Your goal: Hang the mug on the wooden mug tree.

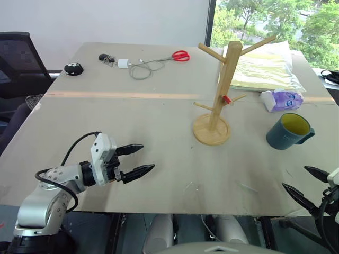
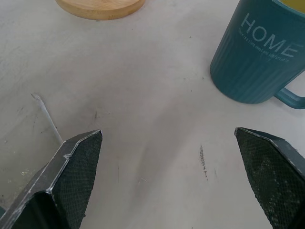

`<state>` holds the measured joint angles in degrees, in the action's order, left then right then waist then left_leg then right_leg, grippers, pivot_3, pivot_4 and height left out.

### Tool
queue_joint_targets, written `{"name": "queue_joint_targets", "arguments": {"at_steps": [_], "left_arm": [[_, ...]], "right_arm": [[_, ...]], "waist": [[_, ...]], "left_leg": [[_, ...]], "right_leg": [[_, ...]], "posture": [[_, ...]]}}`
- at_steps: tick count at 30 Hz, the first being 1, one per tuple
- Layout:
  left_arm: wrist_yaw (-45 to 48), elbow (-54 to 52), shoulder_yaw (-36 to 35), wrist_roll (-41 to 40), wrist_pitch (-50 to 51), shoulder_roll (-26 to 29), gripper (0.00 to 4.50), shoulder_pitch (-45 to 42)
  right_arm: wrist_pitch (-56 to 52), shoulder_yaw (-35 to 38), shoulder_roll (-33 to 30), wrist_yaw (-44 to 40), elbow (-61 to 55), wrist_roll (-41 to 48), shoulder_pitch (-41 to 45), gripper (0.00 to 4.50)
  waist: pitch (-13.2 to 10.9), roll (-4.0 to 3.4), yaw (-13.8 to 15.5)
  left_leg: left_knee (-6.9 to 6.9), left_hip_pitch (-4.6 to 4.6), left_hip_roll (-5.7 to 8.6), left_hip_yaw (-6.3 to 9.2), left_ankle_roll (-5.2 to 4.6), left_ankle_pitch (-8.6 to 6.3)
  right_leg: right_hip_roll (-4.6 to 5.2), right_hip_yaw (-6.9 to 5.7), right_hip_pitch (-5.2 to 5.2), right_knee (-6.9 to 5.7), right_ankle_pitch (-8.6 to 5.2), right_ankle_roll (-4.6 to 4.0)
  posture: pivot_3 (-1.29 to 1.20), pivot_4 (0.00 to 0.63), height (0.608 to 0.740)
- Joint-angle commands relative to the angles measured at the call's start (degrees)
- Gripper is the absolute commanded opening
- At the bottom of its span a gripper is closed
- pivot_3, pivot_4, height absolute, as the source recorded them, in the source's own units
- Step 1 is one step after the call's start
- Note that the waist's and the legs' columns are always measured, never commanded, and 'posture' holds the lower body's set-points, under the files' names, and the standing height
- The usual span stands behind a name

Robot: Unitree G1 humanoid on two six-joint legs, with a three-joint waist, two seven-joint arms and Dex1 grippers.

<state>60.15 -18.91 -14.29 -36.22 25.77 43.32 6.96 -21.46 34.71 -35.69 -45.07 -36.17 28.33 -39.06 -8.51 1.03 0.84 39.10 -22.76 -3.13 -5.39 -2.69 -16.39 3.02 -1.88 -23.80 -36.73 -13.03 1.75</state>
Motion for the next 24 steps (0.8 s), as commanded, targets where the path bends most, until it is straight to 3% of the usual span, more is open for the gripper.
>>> {"name": "queue_joint_targets", "arguments": {"at_steps": [1,4,8,13,16,17,24], "left_arm": [[1.6,-3.1,-0.8,-4.5,0.8,0.4,4.48,-3.1],[6.0,-8.6,1.1,-11.0,3.7,1.8,4.48,-7.1],[6.3,-12.3,3.9,-13.0,5.4,2.0,4.48,-10.3],[3.1,-13.7,5.9,-14.5,6.8,0.4,4.48,-13.7],[2.1,-14.0,6.1,-14.8,7.2,0.0,4.5,-14.2],[2.0,-14.0,6.1,-14.8,7.2,0.0,4.5,-14.2],[0.4,-15.1,5.5,-14.6,7.1,-0.2,4.5,-13.0]], "right_arm": [[-0.9,-0.6,1.0,5.4,0.2,-1.8,4.5,4.5],[-7.1,-2.1,2.5,17.2,3.3,-7.1,12.4,4.5],[-11.1,-1.9,3.5,22.1,9.1,-7.3,20.7,4.5],[-10.9,-3.3,4.0,24.1,15.6,-8.2,27.4,4.5],[-8.8,-4.6,4.4,23.3,19.4,-8.7,29.3,3.92],[-8.1,-5.1,4.5,23.0,20.4,-8.9,29.8,3.38],[-2.8,-7.0,4.1,23.0,28.8,-10.9,34.5,3.38]], "waist": [[0.0,0.0,0.0],[-0.1,0.26,-0.1],[0.1,-0.19,0.0],[0.1,-0.22,-0.1],[0.1,-0.23,-0.1],[0.1,-0.23,-0.1],[0.1,-0.24,-0.2]], "left_leg": [[0.0,0.0,0.0,0.0,0.0,0.0],[0.23,-0.04,-0.06,0.04,0.02,0.02],[0.21,0.09,0.08,-0.17,-0.04,0.04],[0.05,0.06,0.1,-0.14,-0.04,0.05],[0.03,0.06,0.11,-0.14,-0.03,0.05],[0.02,0.06,0.11,-0.15,-0.03,0.05],[0.08,0.08,0.1,-0.21,-0.05,0.05]], "right_leg": [[0.0,0.0,0.0,0.0,-0.01,0.01],[0.0,-0.08,-0.06,-0.05,-0.09,0.18],[0.13,0.1,0.06,-0.06,0.06,-0.03],[-0.19,0.2,0.01,-0.07,0.06,-0.04],[-0.29,0.21,0.0,-0.05,0.08,0.03],[-0.29,0.22,0.0,-0.04,0.08,0.04],[-0.26,0.41,0.01,-0.05,0.05,0.03]], "posture": [[0.0,0.15,0.74],[0.0,0.15,0.74],[0.0,0.15,0.74],[0.0,0.15,0.74],[0.0,0.15,0.74],[0.0,0.15,0.74],[0.0,0.15,0.74]]}}
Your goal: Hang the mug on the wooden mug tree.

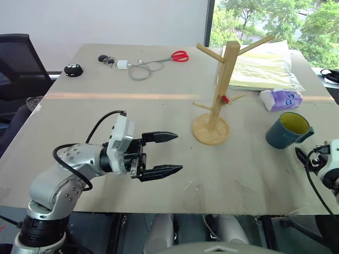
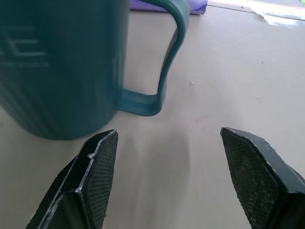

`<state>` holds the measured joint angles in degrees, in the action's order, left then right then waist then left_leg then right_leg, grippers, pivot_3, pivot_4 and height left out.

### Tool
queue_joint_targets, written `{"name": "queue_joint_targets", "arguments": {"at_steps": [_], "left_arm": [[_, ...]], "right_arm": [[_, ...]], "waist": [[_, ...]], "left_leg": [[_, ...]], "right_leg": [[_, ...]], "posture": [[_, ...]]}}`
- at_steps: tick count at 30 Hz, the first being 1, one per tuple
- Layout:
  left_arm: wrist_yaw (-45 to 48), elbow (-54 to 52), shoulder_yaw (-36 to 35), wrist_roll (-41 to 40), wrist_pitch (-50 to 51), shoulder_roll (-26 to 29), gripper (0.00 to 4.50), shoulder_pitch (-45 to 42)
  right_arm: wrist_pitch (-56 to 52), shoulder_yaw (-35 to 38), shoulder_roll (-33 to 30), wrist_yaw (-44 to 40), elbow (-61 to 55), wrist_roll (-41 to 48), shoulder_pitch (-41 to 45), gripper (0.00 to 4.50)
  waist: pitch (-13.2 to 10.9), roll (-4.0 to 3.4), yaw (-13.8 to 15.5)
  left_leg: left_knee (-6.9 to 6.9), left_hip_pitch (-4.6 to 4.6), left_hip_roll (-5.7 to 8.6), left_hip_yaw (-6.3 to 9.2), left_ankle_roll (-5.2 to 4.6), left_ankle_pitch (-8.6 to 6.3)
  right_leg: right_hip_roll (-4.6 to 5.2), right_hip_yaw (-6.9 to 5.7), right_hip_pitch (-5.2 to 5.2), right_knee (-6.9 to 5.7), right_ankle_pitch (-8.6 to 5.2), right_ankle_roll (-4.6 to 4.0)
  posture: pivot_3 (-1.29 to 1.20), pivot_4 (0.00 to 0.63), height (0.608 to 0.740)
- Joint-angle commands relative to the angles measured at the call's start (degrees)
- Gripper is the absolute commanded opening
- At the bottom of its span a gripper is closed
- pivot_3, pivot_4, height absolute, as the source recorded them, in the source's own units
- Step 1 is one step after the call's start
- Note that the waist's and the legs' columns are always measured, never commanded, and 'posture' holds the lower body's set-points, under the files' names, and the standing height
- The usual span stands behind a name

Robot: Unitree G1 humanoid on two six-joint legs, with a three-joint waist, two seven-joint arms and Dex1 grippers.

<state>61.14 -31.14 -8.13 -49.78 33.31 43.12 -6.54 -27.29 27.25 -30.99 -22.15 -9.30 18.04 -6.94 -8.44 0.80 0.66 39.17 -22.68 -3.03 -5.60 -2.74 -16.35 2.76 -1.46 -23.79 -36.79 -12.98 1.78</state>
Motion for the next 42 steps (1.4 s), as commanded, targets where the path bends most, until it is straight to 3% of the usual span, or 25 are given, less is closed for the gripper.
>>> {"name": "queue_joint_targets", "arguments": {"at_steps": [1,3,5,21,24,26,35,42], "left_arm": [[-0.9,-3.1,-0.8,-1.1,-0.5,0.0,4.5,0.7],[-1.1,-3.4,-1.1,-1.2,-0.6,0.0,4.5,1.2],[-1.4,-3.6,-1.4,-1.2,-0.7,0.1,4.5,1.6],[-1.2,-7.1,-3.0,-1.8,-2.1,0.5,4.5,5.8],[-1.1,-8.0,-3.5,-3.4,-1.8,0.6,4.5,6.0],[-1.1,-8.4,-3.6,-4.2,-1.7,0.6,4.5,6.2],[-3.9,-7.3,-2.9,-6.0,-1.7,-1.9,4.5,4.7],[-7.0,-4.2,-4.9,-6.0,-2.8,-4.3,4.5,3.2]], "right_arm": [[3.3,0.4,-0.6,0.1,2.7,-0.4,3.3,3.11],[3.6,0.2,-0.6,0.1,3.4,-0.5,4.2,2.56],[3.7,-0.2,-0.6,-0.2,3.2,-0.5,4.5,1.61],[0.4,-2.8,0.1,1.3,0.7,0.8,7.8,1.61],[0.8,-3.4,0.4,1.9,1.4,0.2,8.9,0.94],[1.0,-3.6,0.6,2.0,1.7,0.1,9.7,0.04],[0.4,-3.5,0.0,1.4,0.5,0.4,10.3,0.04],[-0.4,-1.2,0.4,-0.9,-5.4,5.5,8.9,0.04]], "waist": [[0.0,0.0,0.0],[0.0,0.0,-0.1],[0.0,0.0,0.0],[0.0,0.0,-0.2],[0.0,-0.01,-0.2],[0.0,-0.01,-0.1],[0.0,-0.01,0.0],[0.0,-0.01,0.0]], "left_leg": [[0.0,0.0,0.0,0.0,0.0,0.0],[0.01,0.04,0.0,-0.01,0.0,0.0],[-0.01,0.04,-0.01,0.02,0.01,0.01],[-0.02,0.03,-0.05,-0.02,0.04,0.02],[-0.02,0.03,-0.05,-0.01,0.05,0.03],[-0.02,0.03,-0.05,-0.01,0.06,0.03],[-0.02,0.02,-0.03,-0.03,0.09,0.05],[-0.02,0.02,-0.03,-0.01,0.09,0.05]], "right_leg": [[0.0,0.01,0.0,0.0,0.0,0.01],[-0.01,0.04,0.01,-0.03,0.01,-0.01],[-0.04,0.03,0.01,-0.04,0.02,-0.02],[-0.05,0.06,0.0,-0.03,0.01,-0.01],[-0.05,0.06,0.0,-0.03,0.02,-0.02],[-0.05,0.05,0.0,-0.03,0.02,-0.01],[-0.04,0.06,0.0,-0.02,0.02,0.0],[-0.05,0.04,0.0,-0.03,0.04,0.03]], "posture": [[0.0,0.15,0.74],[0.0,0.15,0.74],[0.0,0.15,0.74],[0.0,0.15,0.74],[0.0,0.15,0.74],[0.0,0.15,0.74],[0.0,0.15,0.74],[0.0,0.15,0.74]]}}
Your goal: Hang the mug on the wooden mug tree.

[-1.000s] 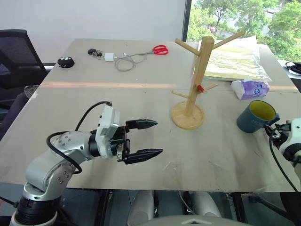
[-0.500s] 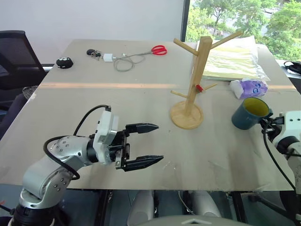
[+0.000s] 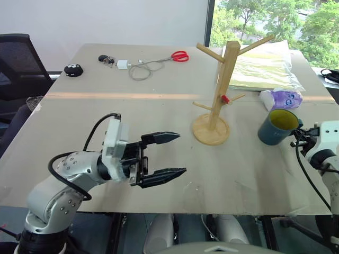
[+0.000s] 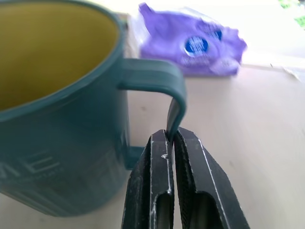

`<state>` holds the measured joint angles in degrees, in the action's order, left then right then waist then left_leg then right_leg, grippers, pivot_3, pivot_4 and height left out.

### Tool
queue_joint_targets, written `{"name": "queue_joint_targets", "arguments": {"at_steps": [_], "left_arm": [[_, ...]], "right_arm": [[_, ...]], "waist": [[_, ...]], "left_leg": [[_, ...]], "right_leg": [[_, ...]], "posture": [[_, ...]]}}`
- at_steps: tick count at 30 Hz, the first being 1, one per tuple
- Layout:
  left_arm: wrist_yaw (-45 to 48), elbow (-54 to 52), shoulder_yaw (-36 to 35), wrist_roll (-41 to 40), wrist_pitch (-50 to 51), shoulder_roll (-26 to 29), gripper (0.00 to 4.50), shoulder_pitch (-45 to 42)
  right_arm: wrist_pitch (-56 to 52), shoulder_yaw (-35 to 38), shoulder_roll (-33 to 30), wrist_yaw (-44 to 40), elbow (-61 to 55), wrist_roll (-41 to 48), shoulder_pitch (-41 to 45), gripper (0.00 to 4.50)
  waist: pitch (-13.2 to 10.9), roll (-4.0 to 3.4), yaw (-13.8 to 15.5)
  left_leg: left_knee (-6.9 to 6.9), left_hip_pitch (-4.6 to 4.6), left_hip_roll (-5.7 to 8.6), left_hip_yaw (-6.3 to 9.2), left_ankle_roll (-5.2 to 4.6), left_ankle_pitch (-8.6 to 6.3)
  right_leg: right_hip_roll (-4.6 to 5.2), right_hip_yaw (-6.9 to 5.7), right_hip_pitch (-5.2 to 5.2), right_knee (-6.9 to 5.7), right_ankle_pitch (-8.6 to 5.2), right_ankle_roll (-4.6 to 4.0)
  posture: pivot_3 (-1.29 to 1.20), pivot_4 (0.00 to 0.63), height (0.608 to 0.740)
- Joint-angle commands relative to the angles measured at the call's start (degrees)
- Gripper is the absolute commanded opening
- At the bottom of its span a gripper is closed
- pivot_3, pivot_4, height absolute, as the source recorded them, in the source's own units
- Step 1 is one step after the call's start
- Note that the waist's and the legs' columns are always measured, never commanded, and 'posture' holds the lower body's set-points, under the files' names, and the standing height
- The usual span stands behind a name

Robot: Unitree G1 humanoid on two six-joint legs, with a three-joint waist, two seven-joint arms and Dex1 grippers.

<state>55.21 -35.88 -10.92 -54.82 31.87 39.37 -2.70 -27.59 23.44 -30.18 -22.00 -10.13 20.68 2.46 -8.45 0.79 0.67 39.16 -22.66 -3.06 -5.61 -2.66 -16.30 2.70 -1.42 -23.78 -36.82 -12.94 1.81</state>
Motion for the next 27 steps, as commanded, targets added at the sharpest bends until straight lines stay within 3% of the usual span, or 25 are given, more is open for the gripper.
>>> {"name": "queue_joint_targets", "arguments": {"at_steps": [1,11,18,27], "left_arm": [[-1.3,0.9,-2.3,-1.2,-1.4,-0.8,4.5,-0.7],[-1.9,3.9,-4.7,2.0,-7.8,-4.6,4.5,0.7],[-2.2,4.4,-5.8,2.4,-9.2,-4.7,4.5,1.5],[-1.4,6.3,-6.4,2.6,-9.0,-4.1,4.5,1.7]], "right_arm": [[-0.2,2.8,-0.4,-1.3,-5.5,3.5,-0.8,0.04],[-9.0,5.4,-3.3,-3.6,-25.9,17.3,-6.2,0.04],[-21.7,0.0,-6.8,9.3,-43.5,26.3,-0.8,0.04],[-31.2,-8.0,-6.6,22.8,-48.5,30.7,9.6,0.04]], "waist": [[0.0,0.0,0.0],[0.0,-0.03,0.0],[0.0,0.06,-0.2],[0.0,0.11,0.1]], "left_leg": [[0.0,0.0,0.0,0.0,0.0,0.0],[0.0,-0.03,-0.01,0.01,-0.05,-0.03],[0.0,-0.01,-0.07,0.07,-0.06,-0.04],[0.0,-0.12,-0.04,0.08,-0.04,-0.03]], "right_leg": [[0.0,0.0,0.0,0.0,0.01,0.01],[0.01,-0.02,0.0,0.01,-0.01,-0.01],[0.01,-0.08,0.0,0.0,-0.04,-0.05],[0.07,-0.1,-0.04,0.05,-0.04,-0.08]], "posture": [[0.0,0.15,0.74],[0.0,0.15,0.74],[0.0,0.15,0.74],[0.0,0.15,0.74]]}}
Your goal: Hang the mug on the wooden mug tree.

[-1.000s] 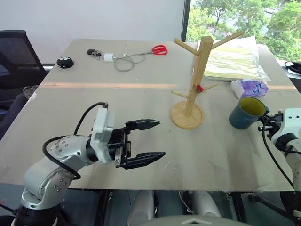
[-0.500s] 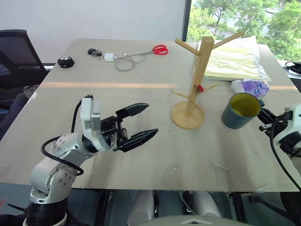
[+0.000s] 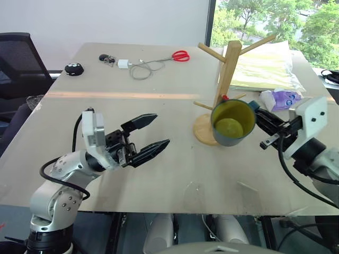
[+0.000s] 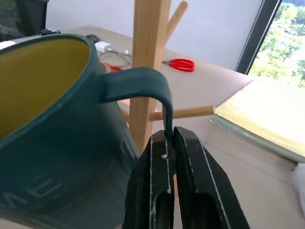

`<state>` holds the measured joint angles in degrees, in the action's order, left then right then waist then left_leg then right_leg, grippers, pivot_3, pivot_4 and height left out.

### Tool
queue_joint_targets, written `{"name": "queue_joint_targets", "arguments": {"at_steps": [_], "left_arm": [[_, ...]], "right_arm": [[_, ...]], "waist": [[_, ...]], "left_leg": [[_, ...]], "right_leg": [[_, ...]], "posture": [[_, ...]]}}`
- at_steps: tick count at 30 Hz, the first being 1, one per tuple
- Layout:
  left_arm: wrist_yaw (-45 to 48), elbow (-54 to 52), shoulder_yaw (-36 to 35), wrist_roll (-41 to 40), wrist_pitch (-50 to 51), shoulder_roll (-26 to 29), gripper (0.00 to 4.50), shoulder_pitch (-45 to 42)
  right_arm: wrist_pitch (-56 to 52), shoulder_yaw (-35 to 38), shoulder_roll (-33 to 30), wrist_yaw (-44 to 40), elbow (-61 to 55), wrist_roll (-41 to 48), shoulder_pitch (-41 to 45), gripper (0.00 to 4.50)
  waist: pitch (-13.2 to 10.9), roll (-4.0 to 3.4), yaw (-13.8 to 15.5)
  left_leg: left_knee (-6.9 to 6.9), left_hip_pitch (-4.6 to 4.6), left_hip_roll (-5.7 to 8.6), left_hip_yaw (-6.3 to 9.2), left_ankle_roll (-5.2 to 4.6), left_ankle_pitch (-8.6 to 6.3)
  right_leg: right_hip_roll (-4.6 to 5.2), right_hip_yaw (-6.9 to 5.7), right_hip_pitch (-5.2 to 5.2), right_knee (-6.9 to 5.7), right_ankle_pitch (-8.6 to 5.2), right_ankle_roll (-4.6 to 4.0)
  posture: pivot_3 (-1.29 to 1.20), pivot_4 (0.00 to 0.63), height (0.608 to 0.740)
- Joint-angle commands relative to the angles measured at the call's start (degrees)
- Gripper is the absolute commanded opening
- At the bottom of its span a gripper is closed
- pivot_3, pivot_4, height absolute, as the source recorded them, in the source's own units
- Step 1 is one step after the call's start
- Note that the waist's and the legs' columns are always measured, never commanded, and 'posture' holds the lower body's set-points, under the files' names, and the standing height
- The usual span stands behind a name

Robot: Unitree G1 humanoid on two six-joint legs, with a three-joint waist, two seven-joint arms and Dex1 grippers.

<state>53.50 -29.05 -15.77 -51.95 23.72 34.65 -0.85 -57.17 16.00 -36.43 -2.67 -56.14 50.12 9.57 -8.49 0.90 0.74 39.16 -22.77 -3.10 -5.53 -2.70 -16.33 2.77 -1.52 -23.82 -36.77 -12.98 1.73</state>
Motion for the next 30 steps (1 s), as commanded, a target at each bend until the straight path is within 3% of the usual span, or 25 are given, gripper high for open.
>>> {"name": "queue_joint_targets", "arguments": {"at_steps": [1,16,27,30], "left_arm": [[0.3,-0.5,-1.5,-0.3,-0.8,0.7,4.5,-0.2],[2.1,-0.8,-4.0,-0.8,-1.7,1.1,4.5,4.0],[1.6,-2.5,-4.2,0.3,-4.5,-1.3,4.5,9.6],[1.1,-2.3,-4.5,-0.9,-4.6,-1.5,4.5,8.7]], "right_arm": [[-2.2,-1.1,-0.5,4.3,-2.5,1.5,3.4,0.04],[-11.8,-9.1,1.6,12.9,-0.4,3.8,16.5,0.04],[-21.5,-13.8,7.6,16.3,11.3,-3.6,27.2,0.04],[-21.3,-9.9,7.3,12.3,10.0,-1.1,26.2,1.43]], "waist": [[0.0,0.0,0.0],[0.0,0.0,-0.2],[0.0,-0.01,-1.5],[0.0,-0.01,-1.3]], "left_leg": [[0.0,-0.01,0.0,0.0,0.03,0.02],[-0.01,-0.05,-0.03,0.0,0.02,0.01],[-0.04,-0.07,-0.04,-0.02,0.02,0.01],[-0.06,-0.19,-0.03,0.01,0.03,0.02]], "right_leg": [[0.0,-0.01,0.0,0.01,0.0,0.01],[0.02,-0.04,-0.05,0.02,0.0,0.0],[0.06,-0.04,-0.11,0.01,0.01,-0.01],[0.07,-0.11,-0.18,0.02,0.0,0.0]], "posture": [[0.0,0.15,0.74],[0.0,0.15,0.74],[0.0,0.15,0.74],[0.0,0.15,0.74]]}}
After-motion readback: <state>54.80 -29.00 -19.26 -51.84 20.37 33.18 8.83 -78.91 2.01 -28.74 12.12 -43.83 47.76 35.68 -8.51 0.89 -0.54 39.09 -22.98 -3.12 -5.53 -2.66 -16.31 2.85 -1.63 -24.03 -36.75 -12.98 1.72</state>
